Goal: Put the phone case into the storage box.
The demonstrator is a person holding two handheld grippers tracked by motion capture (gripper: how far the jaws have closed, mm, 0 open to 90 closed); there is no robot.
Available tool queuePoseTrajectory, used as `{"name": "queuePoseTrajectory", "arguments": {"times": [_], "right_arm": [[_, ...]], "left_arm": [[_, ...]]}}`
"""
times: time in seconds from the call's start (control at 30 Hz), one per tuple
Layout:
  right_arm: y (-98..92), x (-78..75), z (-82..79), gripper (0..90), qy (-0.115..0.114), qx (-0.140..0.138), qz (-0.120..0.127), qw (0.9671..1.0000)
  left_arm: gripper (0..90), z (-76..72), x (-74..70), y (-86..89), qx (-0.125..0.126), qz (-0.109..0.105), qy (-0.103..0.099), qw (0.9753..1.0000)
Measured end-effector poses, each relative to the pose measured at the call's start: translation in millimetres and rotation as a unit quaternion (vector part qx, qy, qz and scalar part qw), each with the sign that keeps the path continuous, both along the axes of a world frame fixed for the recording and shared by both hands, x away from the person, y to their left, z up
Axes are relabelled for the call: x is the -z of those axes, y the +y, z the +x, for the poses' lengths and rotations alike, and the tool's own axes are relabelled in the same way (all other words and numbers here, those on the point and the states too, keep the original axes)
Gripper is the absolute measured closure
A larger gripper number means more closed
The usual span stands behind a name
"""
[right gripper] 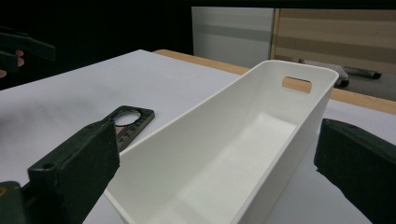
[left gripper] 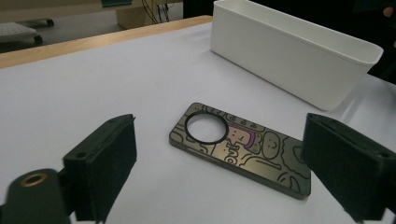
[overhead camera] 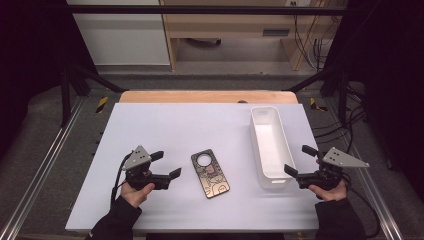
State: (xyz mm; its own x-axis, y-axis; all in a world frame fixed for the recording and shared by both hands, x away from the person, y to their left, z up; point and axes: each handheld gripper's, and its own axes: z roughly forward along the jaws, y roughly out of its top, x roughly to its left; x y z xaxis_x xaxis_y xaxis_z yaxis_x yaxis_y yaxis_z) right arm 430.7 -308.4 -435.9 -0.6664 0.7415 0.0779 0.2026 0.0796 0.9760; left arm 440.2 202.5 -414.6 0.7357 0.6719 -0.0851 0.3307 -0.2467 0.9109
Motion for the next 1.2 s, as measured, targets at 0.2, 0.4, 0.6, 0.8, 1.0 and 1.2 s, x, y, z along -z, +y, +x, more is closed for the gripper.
{"name": "queuePoseTrajectory", "arguments": {"times": [0.2,0.4,0.6,0.8,1.0,1.2], "right_arm": [[0.0,0.1,-0.1,0.8,0.000,0.000,0.000,1.0000],[0.5,0.4,0.2,0.8,0.001,-0.001,-0.001,1.0000],[0.4,0.3,0.0,0.8,0.002,-0.001,-0.001,1.0000],[0.5,0.3,0.0,0.8,0.002,-0.002,0.000,1.0000],[-0.1,0.1,0.0,0.7,0.001,-0.001,0.000,1.0000],[0.2,0.3,-0.1,0.7,0.002,-0.002,0.000,1.0000]], "left_arm": [[31.5,1.1,1.1,-10.3,0.007,0.001,0.009,0.9999],[42.0,4.3,2.0,-23.0,0.015,0.010,0.017,0.9997],[54.2,8.0,2.5,-37.9,0.023,0.016,0.021,0.9994],[63.6,12.6,5.8,-55.7,0.031,0.036,0.025,0.9986],[73.2,16.3,10.0,-71.9,0.038,0.046,0.034,0.9976],[81.5,18.5,15.1,-85.2,0.057,0.056,0.043,0.9959]]}}
